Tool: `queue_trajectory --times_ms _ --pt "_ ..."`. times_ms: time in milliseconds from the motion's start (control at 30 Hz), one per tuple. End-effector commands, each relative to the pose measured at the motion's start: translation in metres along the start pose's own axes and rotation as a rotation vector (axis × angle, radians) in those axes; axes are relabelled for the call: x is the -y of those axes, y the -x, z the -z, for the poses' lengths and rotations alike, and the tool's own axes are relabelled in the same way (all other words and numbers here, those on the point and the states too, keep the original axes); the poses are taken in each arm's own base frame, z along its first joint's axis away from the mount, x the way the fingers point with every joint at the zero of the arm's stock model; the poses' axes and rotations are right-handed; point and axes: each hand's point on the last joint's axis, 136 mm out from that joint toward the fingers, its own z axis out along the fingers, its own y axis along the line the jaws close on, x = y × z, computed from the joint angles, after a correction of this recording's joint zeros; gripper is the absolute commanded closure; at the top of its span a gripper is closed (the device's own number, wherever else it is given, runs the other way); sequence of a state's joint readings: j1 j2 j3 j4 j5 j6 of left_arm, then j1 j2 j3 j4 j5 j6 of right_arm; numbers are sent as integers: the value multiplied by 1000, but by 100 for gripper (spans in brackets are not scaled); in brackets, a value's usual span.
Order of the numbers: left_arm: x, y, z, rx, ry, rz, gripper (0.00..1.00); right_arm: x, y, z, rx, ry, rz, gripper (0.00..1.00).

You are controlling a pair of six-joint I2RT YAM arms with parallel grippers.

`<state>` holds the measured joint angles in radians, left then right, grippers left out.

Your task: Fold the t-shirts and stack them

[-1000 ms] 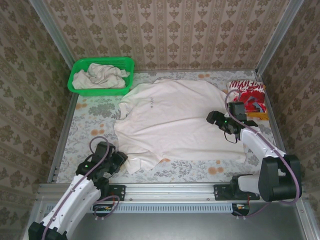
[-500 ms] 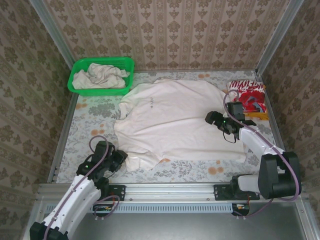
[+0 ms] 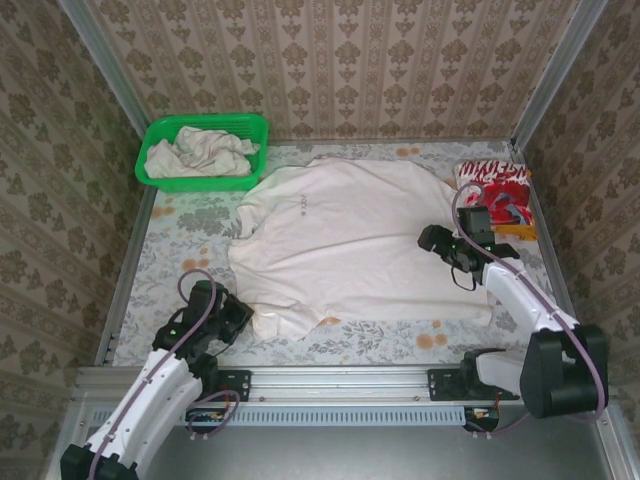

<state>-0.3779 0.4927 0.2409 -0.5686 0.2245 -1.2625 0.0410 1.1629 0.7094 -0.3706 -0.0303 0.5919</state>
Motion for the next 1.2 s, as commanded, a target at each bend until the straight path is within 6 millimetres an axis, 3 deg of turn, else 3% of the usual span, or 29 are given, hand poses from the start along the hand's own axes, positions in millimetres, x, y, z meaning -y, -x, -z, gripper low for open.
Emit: queue_trajectory --times_ms 0,67,167,300,400,500,733,800,867,967,1167 --pt "11 -1 9 -16 -4 -27 100 69 -20 17 -14 -287 -114 19" --pt "13 -1 10 -24 5 -34 100 98 -34 25 -34 -375 -214 22" --pt "16 0 9 -30 12 -46 100 123 -60 37 -82 -455 -322 27" --pt "17 3 7 -27 21 -45 100 137 -76 47 -101 -514 -363 35" --pt "15 4 5 -20 24 -39 100 146 -87 47 -125 -550 -394 53" --pt "11 4 3 -24 28 -26 100 148 -93 45 -151 -550 -427 62" --pt "9 6 1 -22 24 -9 100 142 -97 28 -199 -507 -462 61" --pt "8 7 1 -21 25 -10 100 143 -98 25 -206 -508 -465 68" --pt "8 7 1 -21 24 -9 100 143 -96 26 -200 -509 -466 84" --pt "10 7 4 -16 23 -15 100 142 -87 33 -168 -512 -449 100" --pt "19 17 16 30 17 -31 100 137 -72 47 -99 -487 -435 100"
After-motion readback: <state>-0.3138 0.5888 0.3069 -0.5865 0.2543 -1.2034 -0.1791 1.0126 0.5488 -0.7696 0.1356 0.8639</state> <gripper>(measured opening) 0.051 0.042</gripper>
